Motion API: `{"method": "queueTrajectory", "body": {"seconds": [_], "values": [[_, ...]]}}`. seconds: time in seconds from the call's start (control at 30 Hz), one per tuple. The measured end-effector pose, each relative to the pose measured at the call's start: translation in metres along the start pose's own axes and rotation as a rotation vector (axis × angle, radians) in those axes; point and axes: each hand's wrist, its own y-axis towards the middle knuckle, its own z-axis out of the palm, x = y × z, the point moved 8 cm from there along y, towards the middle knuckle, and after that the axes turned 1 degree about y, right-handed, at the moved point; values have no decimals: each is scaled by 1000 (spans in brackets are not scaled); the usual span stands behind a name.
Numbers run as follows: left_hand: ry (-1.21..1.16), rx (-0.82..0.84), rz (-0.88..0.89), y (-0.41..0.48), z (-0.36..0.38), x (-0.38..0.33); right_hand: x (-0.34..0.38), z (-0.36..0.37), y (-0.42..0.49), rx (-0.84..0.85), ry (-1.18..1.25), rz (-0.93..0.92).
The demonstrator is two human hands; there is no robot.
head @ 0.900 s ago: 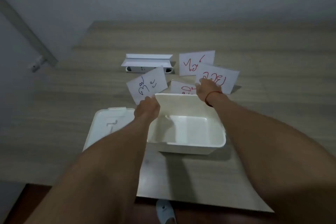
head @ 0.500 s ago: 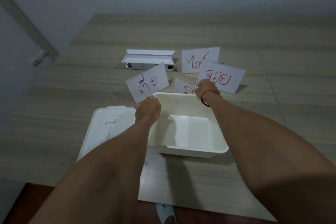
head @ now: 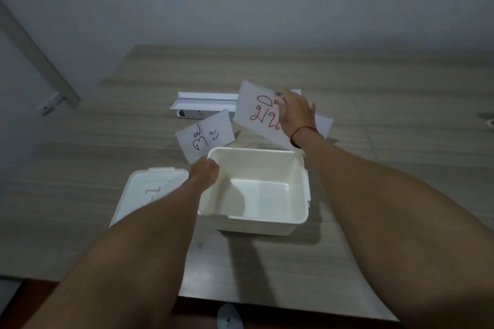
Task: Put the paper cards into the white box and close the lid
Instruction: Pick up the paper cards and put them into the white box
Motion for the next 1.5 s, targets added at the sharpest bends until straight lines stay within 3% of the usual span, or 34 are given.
{"method": "queueTrajectory", "body": {"seconds": [0.17,0.37,0.53,0.7,0.77,0.9,1.0,1.13,1.3,1.5], "values": [[-66,3,33,7,6,7,0,-21,-14,-4,19,-32],[-63,-30,35,7,7,7,-22,51,-61,392,61,35],[-56,-42,69,10,8,9,-29,113,-115,936,40,96],[-62,-54,80,11,8,9,-21,110,-126,1136,43,188],[-69,-56,87,12,9,9,-22,106,-113,1015,140,227],[-59,-61,73,14,7,8,-34,80,-74,483,76,186],[-67,-83,50,20,2,8,-29,73,-62,369,-7,139],[-49,-197,21,40,-27,4,-21,81,-47,411,-183,94],[145,-289,48,76,-62,-14,-22,108,-39,599,-145,132],[317,-310,242,119,-55,-30,-30,137,-32,803,-156,247]]}}
